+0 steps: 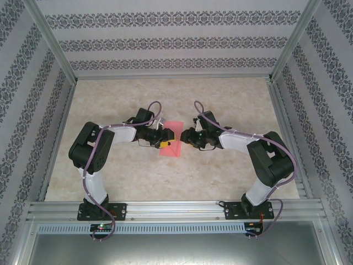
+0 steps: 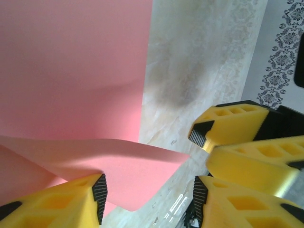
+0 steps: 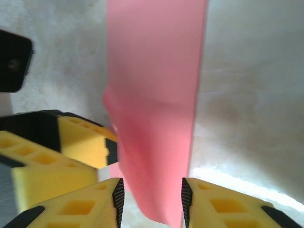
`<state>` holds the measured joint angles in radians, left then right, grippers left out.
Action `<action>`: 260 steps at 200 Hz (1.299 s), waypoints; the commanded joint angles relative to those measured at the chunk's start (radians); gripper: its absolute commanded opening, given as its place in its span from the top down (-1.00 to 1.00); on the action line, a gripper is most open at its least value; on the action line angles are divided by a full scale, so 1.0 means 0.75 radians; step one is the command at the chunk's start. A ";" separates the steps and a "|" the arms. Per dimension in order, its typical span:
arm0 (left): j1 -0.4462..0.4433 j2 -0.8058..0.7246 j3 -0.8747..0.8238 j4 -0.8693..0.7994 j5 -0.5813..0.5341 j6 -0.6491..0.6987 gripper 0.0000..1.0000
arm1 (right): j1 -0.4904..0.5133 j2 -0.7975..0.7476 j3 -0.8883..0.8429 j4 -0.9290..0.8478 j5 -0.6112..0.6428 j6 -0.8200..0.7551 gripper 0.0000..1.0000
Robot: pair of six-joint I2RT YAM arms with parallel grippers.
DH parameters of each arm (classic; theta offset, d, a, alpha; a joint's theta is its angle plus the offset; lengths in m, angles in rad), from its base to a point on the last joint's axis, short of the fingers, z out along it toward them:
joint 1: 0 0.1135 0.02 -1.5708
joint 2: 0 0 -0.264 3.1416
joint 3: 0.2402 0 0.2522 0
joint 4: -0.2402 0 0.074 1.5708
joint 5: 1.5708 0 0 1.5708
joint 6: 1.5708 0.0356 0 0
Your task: Fold a paper plane with a square sheet of paper (pick it up from the middle)
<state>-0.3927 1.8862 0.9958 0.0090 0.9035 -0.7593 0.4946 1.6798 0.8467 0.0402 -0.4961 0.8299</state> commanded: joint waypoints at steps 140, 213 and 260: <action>-0.010 0.011 0.043 -0.005 -0.010 -0.010 0.29 | -0.007 0.199 0.147 0.072 -0.194 -0.115 0.71; -0.010 -0.059 0.043 -0.012 -0.025 -0.024 0.31 | -0.058 0.199 0.120 0.013 -0.154 -0.232 0.91; -0.025 -0.033 0.061 0.026 0.017 -0.041 0.38 | -0.064 0.256 0.158 0.017 -0.192 -0.252 0.92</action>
<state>-0.3935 1.8671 1.0115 0.0090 0.8871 -0.7738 0.4538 1.8320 0.9379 0.0597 -0.6189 0.6735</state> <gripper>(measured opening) 0.317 0.053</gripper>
